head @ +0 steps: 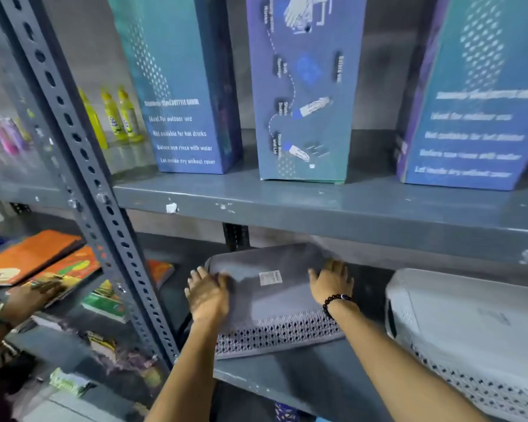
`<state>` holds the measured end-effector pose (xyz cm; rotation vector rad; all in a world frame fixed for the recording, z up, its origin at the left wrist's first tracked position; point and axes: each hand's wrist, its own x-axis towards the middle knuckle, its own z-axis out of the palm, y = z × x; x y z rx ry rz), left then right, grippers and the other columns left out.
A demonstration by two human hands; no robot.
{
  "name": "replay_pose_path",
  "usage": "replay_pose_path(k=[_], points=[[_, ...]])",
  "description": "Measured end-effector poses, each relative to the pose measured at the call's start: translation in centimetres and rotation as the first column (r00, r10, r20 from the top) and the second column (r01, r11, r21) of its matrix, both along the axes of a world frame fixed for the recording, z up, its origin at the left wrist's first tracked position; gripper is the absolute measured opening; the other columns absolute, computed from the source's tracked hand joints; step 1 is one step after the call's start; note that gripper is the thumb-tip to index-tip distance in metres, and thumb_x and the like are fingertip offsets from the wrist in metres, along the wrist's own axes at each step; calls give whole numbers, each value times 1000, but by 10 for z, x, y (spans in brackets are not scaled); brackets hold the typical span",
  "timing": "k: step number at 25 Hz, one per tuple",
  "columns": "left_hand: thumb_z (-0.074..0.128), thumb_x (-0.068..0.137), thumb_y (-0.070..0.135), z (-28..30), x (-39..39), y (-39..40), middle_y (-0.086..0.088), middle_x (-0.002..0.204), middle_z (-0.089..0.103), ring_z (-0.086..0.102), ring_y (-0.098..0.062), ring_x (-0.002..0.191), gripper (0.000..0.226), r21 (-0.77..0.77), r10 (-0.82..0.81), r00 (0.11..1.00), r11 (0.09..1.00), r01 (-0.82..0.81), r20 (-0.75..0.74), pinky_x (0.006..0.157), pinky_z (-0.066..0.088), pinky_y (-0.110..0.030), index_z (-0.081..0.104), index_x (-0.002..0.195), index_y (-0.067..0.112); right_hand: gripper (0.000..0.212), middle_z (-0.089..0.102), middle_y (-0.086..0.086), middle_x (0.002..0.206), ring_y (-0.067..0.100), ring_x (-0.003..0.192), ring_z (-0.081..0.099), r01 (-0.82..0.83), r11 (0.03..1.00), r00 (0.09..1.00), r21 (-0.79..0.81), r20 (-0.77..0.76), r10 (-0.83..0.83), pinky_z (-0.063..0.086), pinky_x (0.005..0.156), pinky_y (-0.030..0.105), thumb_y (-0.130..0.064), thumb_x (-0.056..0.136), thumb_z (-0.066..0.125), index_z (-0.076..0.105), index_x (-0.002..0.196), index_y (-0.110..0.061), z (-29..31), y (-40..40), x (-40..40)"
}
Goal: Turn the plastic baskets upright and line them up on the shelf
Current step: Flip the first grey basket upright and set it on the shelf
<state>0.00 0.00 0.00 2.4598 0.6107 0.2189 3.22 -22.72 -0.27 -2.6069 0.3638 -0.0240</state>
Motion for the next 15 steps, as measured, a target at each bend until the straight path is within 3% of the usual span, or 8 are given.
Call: replay_pose_path(k=[4, 6, 8, 9, 11, 12, 13, 15], points=[[23, 98, 50, 0, 25, 12, -26, 141, 46, 47, -41, 127, 65, -327, 191, 971, 916, -230, -146, 103, 38, -46, 43, 134, -1, 67, 39, 23, 146, 38, 133, 41, 189, 919, 975, 345, -178, -134, 38, 107, 49, -45, 91, 43, 32, 141, -2, -3, -4, 22], [24, 98, 50, 7, 26, 7, -27, 138, 48, 49, -41, 125, 66, -338, 196, 972, 913, -229, -129, 100, 40, -46, 44, 132, -2, 64, 49, 24, 138, 39, 126, 48, 230, 878, 969, 419, -177, -170, 42, 103, 47, -47, 88, 44, 43, 134, -3, -1, -4, 20], [26, 99, 47, 16, 24, 2, -26, 136, 51, 50, -42, 122, 60, -386, 224, 975, 899, -206, 2, 94, 41, -46, 45, 128, -1, 57, 53, 25, 133, 39, 121, 51, 276, 796, 957, 539, -79, -278, 44, 96, 42, -44, 89, 43, 51, 127, -2, 8, -7, 5], [28, 99, 44, 22, 25, 1, -25, 131, 54, 53, -42, 119, 53, -444, 243, 963, 881, -167, 120, 89, 41, -45, 48, 122, 0, 52, 55, 24, 130, 38, 119, 53, 279, 697, 932, 661, -10, -363, 42, 91, 39, -41, 89, 44, 54, 123, -2, 15, -9, -3], [33, 100, 36, 44, 17, -6, -22, 111, 61, 57, -34, 110, 33, -627, 282, 894, 779, -2, 347, 83, 39, -39, 53, 99, 9, 43, 59, 16, 124, 29, 113, 56, 175, 304, 814, 936, 36, -579, 41, 91, 36, -37, 89, 46, 60, 114, -6, 30, -17, -28], [35, 100, 34, 49, 14, -9, -19, 109, 62, 56, -30, 109, 30, -716, 328, 852, 694, 76, 409, 86, 39, -36, 56, 98, 12, 38, 59, 10, 122, 24, 110, 55, 74, 118, 764, 990, 20, -645, 41, 96, 36, -36, 91, 45, 59, 113, -9, 33, -22, -41], [36, 100, 35, 54, 11, -10, -17, 117, 62, 55, -28, 113, 35, -786, 382, 827, 608, 111, 413, 93, 40, -35, 59, 107, 10, 40, 58, 6, 121, 21, 111, 53, -15, -6, 736, 1000, 7, -677, 39, 102, 37, -37, 93, 41, 57, 118, -10, 36, -29, -52], [39, 97, 45, 47, 7, -2, -15, 128, 60, 55, -28, 118, 49, -881, 439, 849, 469, 64, 295, 106, 41, -38, 62, 117, 7, 51, 59, 5, 122, 21, 115, 52, -37, -68, 730, 997, -19, -684, 34, 109, 35, -43, 95, 34, 53, 129, -10, 29, -39, -77]])
